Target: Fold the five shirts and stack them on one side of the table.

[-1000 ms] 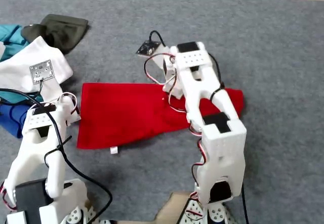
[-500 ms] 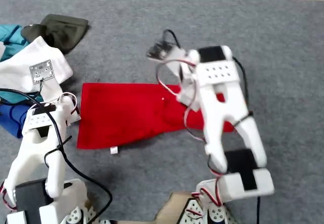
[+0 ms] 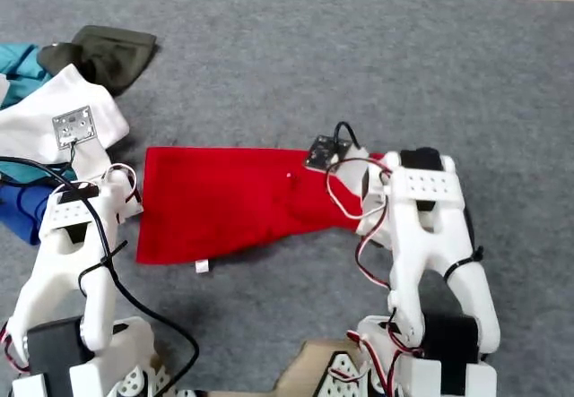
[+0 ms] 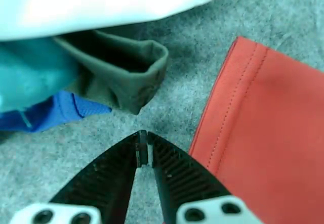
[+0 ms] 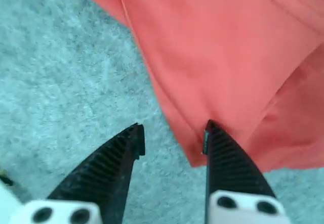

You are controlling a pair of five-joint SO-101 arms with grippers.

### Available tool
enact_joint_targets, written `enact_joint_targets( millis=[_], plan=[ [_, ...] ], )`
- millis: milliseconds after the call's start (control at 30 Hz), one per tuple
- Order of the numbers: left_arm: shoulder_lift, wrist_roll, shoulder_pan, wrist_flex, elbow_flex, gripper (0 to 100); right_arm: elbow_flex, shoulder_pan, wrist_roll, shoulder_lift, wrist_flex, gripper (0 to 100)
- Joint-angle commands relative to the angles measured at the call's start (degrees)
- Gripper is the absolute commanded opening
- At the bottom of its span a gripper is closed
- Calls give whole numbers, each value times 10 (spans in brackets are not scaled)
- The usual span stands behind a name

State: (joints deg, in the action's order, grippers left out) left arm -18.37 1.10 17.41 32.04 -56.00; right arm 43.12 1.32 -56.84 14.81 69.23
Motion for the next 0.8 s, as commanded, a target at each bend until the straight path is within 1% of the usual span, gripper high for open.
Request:
enact_joint_targets(
  millis=[0, 233, 300, 400, 500, 600, 700, 767],
  plan=[
    [-20, 0, -4, -5, 5, 18, 19, 13, -23, 22, -51, 208],
    [-20, 0, -4, -5, 5, 18, 24, 37, -33, -87, -152, 198],
    [-20, 0, -4, -5, 5, 18, 23, 42, -33, -108, -166, 136],
    [-20, 0, -4, -5, 5, 18, 25, 58, -32, -100, -164, 5],
    [-20, 0, -4, -5, 5, 18, 27, 88, -32, -71, -163, 30],
    [-20, 0, -4, -5, 5, 18, 27, 105, -38, -36, -143, 30],
    [-20, 0, -4, -5, 5, 18, 36, 105, -80, 0, -110, 30],
    [-20, 0, -4, -5, 5, 18, 49, 109, -91, 21, -111, 30]
  ],
)
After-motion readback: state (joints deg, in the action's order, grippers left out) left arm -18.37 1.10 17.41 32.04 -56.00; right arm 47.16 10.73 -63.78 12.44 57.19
